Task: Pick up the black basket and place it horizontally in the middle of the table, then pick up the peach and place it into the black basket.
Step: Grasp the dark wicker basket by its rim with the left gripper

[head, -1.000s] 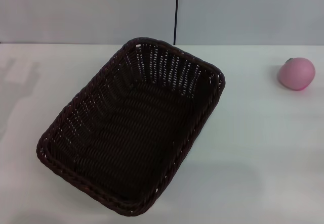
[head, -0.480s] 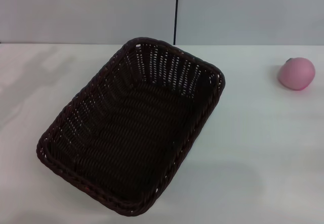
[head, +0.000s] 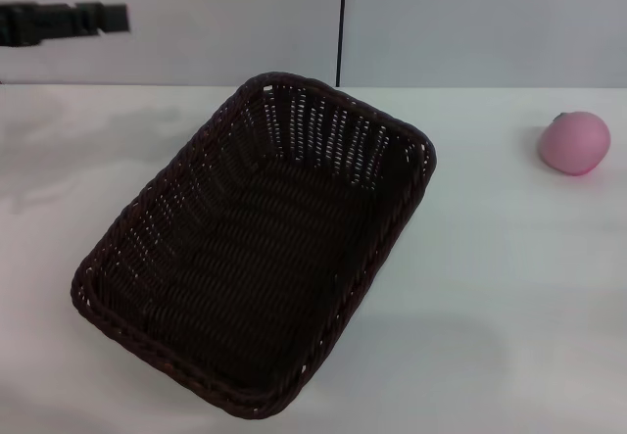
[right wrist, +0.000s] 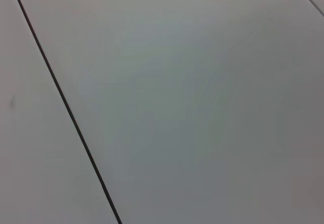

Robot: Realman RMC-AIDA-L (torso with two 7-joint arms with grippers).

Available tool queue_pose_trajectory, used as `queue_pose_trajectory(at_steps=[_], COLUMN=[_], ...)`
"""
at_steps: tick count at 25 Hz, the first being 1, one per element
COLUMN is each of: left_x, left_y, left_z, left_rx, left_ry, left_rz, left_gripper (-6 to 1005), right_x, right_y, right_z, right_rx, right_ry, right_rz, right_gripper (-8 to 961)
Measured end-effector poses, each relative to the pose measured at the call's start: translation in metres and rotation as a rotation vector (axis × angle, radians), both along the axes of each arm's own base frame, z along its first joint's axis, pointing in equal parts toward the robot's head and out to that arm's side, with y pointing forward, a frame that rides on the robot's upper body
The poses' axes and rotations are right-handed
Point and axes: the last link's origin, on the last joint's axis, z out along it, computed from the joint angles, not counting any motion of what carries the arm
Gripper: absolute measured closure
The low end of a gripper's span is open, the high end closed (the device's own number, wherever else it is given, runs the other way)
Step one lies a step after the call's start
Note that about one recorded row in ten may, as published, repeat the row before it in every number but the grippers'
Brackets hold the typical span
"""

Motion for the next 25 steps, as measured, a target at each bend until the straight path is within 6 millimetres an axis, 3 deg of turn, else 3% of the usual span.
queue_pose_trajectory(at_steps=[6, 14, 25], left_x=[0.025, 0.037, 0.034], left_y=[0.013, 0.020, 0.021], left_z=[-0.027, -0.058, -0.071], left_rx=[-0.181, -0.277, -0.289], left_ry=[0.239, 0.461, 0.558], left_rz=[0.048, 0.090, 0.148], left_gripper=[274, 274, 274], right_x=[0.002, 0.003, 0.007], right_y=[-0.001, -0.001, -0.003], right_z=[0.001, 0.001, 0.000], right_rx=[0.008, 0.007, 0.014], right_ry=[0.005, 0.012, 0.029], right_rz=[-0.010, -0.020, -0.038], right_gripper=[456, 453, 450])
